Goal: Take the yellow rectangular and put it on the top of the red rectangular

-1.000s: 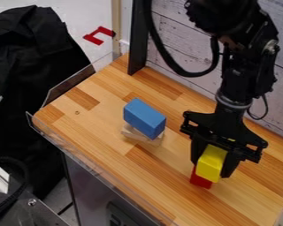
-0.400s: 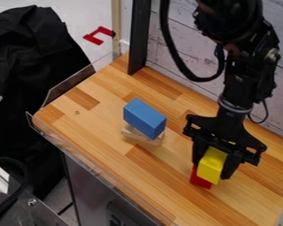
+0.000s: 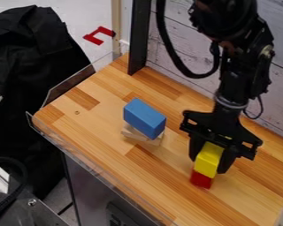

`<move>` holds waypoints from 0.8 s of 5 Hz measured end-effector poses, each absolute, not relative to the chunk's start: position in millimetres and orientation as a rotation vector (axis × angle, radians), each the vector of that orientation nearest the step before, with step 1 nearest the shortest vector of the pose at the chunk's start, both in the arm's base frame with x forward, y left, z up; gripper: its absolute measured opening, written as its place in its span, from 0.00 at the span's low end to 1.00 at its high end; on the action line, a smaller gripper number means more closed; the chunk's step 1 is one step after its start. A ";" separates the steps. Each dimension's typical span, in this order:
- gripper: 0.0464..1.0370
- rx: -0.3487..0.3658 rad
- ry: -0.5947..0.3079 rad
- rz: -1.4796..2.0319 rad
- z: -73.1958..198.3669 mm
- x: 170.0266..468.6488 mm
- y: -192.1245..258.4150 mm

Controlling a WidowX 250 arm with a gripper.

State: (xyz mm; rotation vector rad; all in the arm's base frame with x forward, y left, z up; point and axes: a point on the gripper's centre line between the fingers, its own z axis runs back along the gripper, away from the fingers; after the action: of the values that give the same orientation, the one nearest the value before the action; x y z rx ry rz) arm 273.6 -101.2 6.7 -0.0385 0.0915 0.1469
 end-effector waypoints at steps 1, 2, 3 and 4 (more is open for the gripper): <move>0.55 -0.030 0.085 0.161 5.7 275.2 -95.2; 0.55 -0.027 0.085 0.179 4.6 275.2 -91.0; 0.55 -0.026 0.098 0.186 3.5 270.9 -90.8; 0.55 -0.027 0.099 0.194 3.5 270.7 -91.6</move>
State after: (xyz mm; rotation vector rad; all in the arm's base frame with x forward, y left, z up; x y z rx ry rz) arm 270.7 -91.6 3.5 -0.0274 0.0990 0.1938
